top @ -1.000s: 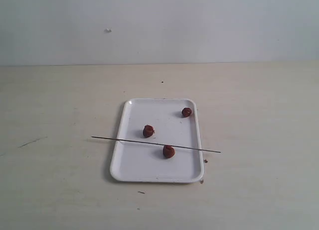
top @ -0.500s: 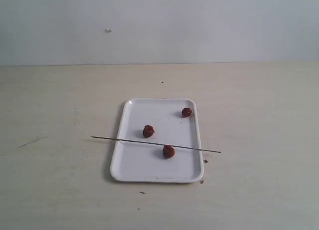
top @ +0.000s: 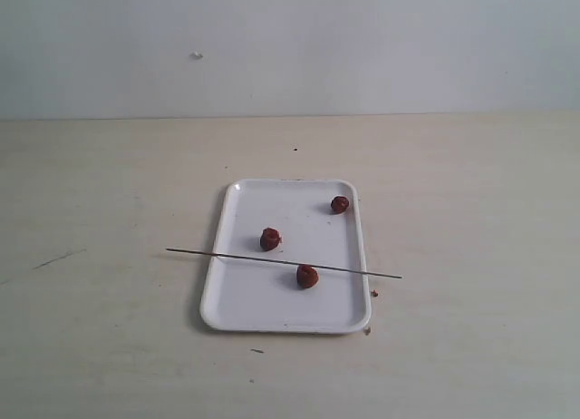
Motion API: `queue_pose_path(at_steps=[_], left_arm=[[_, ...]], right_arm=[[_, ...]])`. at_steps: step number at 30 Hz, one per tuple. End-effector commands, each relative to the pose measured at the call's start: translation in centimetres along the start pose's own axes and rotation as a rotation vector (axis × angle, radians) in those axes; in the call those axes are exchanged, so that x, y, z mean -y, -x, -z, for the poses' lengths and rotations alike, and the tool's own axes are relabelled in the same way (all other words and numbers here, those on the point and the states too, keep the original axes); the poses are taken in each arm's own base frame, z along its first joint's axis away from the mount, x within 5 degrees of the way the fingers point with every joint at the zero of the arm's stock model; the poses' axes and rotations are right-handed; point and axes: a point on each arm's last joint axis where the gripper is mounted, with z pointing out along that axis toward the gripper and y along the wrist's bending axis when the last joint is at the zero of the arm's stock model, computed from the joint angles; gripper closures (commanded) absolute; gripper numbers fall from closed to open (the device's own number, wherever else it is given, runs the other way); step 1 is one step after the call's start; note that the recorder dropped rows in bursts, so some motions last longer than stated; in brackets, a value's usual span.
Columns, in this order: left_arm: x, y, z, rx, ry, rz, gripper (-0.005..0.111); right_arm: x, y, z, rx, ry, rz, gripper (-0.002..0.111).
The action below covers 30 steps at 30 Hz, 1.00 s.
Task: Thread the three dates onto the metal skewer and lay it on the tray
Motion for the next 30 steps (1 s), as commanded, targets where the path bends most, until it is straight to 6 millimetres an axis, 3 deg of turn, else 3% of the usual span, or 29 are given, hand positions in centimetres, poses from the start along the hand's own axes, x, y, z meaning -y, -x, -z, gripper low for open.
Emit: queue_pose_path(at_steps=[1,4,7,11,14,16,19,23,26,30], left_arm=[[0.0,0.2,0.0,0.018,-0.004,0.011,0.107],[0.0,0.2,0.0,0.018,-0.004,0.011,0.107],[0.0,0.2,0.0,0.018,-0.004,0.011,0.107],[0.0,0.2,0.0,0.018,-0.004,0.011,0.107],[0.0,0.2,0.0,0.018,-0.004,0.011,0.107],[0.0,0.2,0.0,0.018,-0.004,0.011,0.107],[0.0,0.2,0.0,0.018,-0.004,0.011,0.107],[0.0,0.2,0.0,0.018,-0.004,0.011,0.107],[0.0,0.2,0.0,0.018,-0.004,0.011,0.107],[0.0,0.2,0.0,0.018,-0.004,0.011,0.107]], right_arm=[[-0.3,1.6,0.2,0.186,0.054,-0.194,0.108],[-0.8,3.7,0.7,0.383,0.119,-0.197,0.108],[-1.6,7.6,-0.6,0.385,0.106,-0.189,0.108],[-2.9,12.3,-5.8,0.167,0.029,-0.025,0.108],[-3.1,13.0,-11.4,-0.144,-0.025,0.161,0.108],[-3.0,12.3,-15.2,-0.392,-0.014,0.366,0.108],[-2.4,9.7,-19.9,-0.786,0.083,0.630,0.108],[-2.0,6.8,-24.2,-1.137,0.187,0.665,0.108],[-3.6,3.6,-26.4,-1.346,0.332,0.720,0.108],[-7.4,-2.6,-29.2,-1.499,0.512,0.793,0.104]])
